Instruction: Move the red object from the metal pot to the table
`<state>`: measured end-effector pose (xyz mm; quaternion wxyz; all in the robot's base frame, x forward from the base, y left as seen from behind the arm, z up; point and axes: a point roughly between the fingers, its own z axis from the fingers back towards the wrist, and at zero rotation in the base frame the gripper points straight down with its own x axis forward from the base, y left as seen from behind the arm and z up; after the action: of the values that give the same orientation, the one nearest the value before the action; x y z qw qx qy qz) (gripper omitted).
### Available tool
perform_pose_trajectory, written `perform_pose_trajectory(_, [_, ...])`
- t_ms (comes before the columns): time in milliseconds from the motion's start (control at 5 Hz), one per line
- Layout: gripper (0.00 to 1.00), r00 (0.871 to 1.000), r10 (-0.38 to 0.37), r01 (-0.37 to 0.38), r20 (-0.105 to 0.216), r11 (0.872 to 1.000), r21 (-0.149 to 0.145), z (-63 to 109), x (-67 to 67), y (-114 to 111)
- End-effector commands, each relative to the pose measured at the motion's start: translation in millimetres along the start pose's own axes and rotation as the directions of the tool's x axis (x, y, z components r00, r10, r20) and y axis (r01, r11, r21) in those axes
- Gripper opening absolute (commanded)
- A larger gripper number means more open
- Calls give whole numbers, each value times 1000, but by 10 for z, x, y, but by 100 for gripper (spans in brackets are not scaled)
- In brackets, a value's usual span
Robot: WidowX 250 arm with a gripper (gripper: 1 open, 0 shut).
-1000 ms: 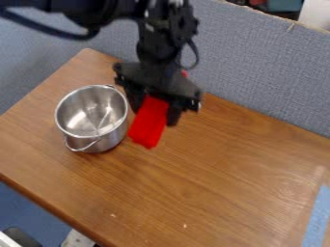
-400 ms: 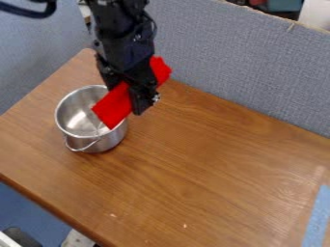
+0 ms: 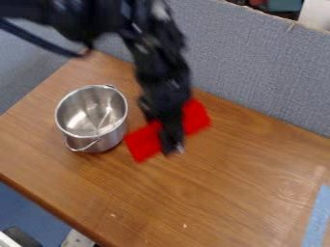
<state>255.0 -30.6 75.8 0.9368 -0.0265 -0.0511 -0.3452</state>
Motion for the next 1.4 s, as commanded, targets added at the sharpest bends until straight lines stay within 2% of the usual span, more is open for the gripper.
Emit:
perform_pose_trajectory(0, [0, 989, 124, -127, 76, 991, 34, 433, 73, 246])
perform_pose_trajectory(200, [0, 971, 211, -214, 110, 977, 19, 570, 243, 10])
perform_pose_trajectory(400, [0, 941, 310, -317, 136, 948, 34, 757, 219, -60])
perform_pose_trajectory(600, [0, 902, 420, -425, 93, 905, 33, 450, -105, 307])
perform_pose_trajectory(800, [0, 784, 613, -619, 100, 785, 39, 299, -610, 561])
perform_pose_trajectory(1000, [0, 800, 587, -594, 120, 803, 31, 4, -594, 433])
perform_pose_trajectory(1200, [0, 819, 560, -565, 126, 825, 5, -292, -646, 264])
